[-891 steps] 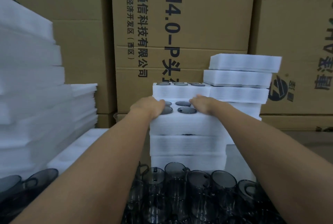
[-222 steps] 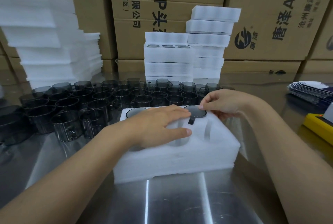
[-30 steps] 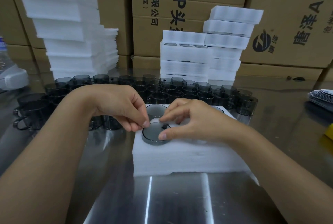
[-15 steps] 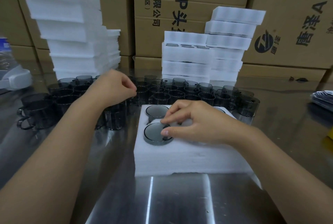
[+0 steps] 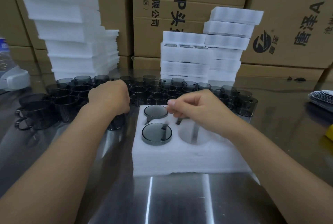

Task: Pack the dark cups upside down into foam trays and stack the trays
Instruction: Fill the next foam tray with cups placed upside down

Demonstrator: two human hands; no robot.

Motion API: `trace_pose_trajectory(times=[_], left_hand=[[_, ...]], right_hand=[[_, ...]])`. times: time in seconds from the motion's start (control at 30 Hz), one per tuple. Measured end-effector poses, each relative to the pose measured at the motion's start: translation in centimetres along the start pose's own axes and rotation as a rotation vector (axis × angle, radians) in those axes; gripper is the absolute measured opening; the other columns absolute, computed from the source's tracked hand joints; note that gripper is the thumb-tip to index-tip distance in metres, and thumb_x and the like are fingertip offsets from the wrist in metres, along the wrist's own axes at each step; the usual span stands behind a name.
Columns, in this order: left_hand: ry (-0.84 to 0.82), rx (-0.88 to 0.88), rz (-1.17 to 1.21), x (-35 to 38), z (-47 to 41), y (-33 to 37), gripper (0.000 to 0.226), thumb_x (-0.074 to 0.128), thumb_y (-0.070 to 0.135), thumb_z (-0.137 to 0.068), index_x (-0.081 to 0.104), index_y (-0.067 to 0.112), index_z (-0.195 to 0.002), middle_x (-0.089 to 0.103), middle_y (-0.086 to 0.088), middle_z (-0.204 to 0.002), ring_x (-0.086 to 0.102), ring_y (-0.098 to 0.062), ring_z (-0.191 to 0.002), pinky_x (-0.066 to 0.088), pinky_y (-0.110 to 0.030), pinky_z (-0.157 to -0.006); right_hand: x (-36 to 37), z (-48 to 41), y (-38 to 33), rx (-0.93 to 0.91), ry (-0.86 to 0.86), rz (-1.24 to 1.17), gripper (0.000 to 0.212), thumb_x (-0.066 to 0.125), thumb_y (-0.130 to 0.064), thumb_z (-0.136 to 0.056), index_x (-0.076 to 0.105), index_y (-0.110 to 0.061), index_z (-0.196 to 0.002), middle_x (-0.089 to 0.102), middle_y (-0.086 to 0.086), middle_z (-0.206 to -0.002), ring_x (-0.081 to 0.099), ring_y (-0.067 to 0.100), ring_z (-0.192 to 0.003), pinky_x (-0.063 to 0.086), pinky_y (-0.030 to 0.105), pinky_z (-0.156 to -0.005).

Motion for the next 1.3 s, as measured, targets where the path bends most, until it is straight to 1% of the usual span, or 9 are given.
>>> trace_pose_trajectory(times=[0.1,0.33,0.4,0.47,0.57,0.7,0.87,1.03,1.3], left_hand=[[0.089,0.009,-0.008,-0.9,0.4,0.6,0.017,0.066,0.012,-0.083,0.069,0.021,-0.097,0.064,-0.004,-0.098,0.060,-0.027,-0.084,0.040,-0.031,-0.064],[0.410,0.107,0.063,-4.1,2.1,2.6,0.013,0.064,0.010,-0.085,0.064,0.023,-0.082,0.064,-0.002,-0.088,0.056,-0.027,-0.079,0.034,-0.032,-0.062],[0.531,0.222,0.144,-5.0,3.1,3.7,0.014,0.061,0.013,-0.087,0.063,0.026,-0.082,0.061,0.004,-0.080,0.049,-0.021,-0.073,0.030,-0.029,-0.058],[0.621,0.347,0.203,-5.4,4.1,5.1,0.013,0.059,0.015,-0.089,0.065,0.025,-0.084,0.064,0.007,-0.080,0.051,-0.018,-0.072,0.028,-0.028,-0.053],[0.685,0.486,0.242,-4.9,5.3,6.8,0.011,0.059,0.015,-0.089,0.066,0.023,-0.084,0.068,0.006,-0.084,0.061,-0.020,-0.074,0.036,-0.027,-0.053],[0.771,0.710,0.281,-4.4,7.2,8.7,0.008,0.068,0.009,-0.082,0.069,0.015,-0.077,0.068,0.002,-0.073,0.063,-0.022,-0.066,0.046,-0.033,-0.048],[0.814,0.858,0.292,-3.9,8.2,9.7,0.007,0.069,0.008,-0.079,0.070,0.013,-0.074,0.068,0.002,-0.070,0.064,-0.021,-0.062,0.047,-0.035,-0.042],[0.790,0.949,0.308,-3.5,8.4,10.2,0.005,0.070,0.008,-0.078,0.071,0.011,-0.074,0.069,0.000,-0.070,0.066,-0.022,-0.061,0.049,-0.037,-0.044],[0.746,0.953,0.368,-3.3,8.3,10.3,0.007,0.068,0.012,-0.080,0.072,0.013,-0.074,0.070,0.003,-0.073,0.066,-0.020,-0.065,0.050,-0.037,-0.047]], right_hand=[[-1.2,-0.2,0.1,0.015,0.099,-0.132,0.022,0.063,-0.031,-0.091,0.077,-0.021,-0.077,0.074,-0.006,-0.075,0.066,0.003,-0.067,0.051,0.014,-0.063],[-2.6,-0.4,0.9,0.054,0.239,-0.170,0.026,0.062,-0.031,-0.092,0.075,-0.022,-0.072,0.072,-0.006,-0.067,0.061,0.003,-0.059,0.050,0.014,-0.060],[-2.8,-0.5,1.3,0.077,0.273,-0.191,0.026,0.061,-0.030,-0.092,0.074,-0.022,-0.072,0.071,-0.008,-0.066,0.061,0.002,-0.059,0.050,0.015,-0.058],[-3.1,-0.6,2.0,0.125,0.307,-0.223,0.024,0.061,-0.030,-0.093,0.073,-0.023,-0.074,0.071,-0.008,-0.068,0.061,0.002,-0.059,0.051,0.016,-0.058],[-3.5,-0.6,3.3,0.215,0.347,-0.237,0.020,0.061,-0.032,-0.092,0.071,-0.023,-0.078,0.070,-0.008,-0.075,0.063,0.003,-0.058,0.054,0.020,-0.060],[-4.1,-0.7,4.1,0.247,0.388,-0.253,0.018,0.061,-0.038,-0.092,0.066,-0.025,-0.080,0.070,-0.007,-0.087,0.069,0.006,-0.063,0.059,0.025,-0.070],[-3.2,-0.8,4.2,0.267,0.312,-0.315,0.031,0.064,-0.055,-0.083,0.066,-0.025,-0.093,0.070,-0.002,-0.098,0.073,0.011,-0.074,0.058,0.026,-0.078],[-2.7,-0.7,3.9,0.270,0.280,-0.340,0.041,0.070,-0.054,-0.077,0.067,-0.019,-0.099,0.072,0.005,-0.096,0.073,0.015,-0.076,0.059,0.027,-0.077],[-2.9,-0.7,4.1,0.261,0.304,-0.283,0.026,0.072,-0.039,-0.079,0.068,-0.020,-0.096,0.073,-0.002,-0.082,0.073,0.015,-0.076,0.059,0.031,-0.082]])
Point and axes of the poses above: each hand's wrist, its own z-axis away from the middle knuckle, its own x-axis out of the palm, y = z × x, the point moved 9 cm from there along -z, towards the middle knuckle
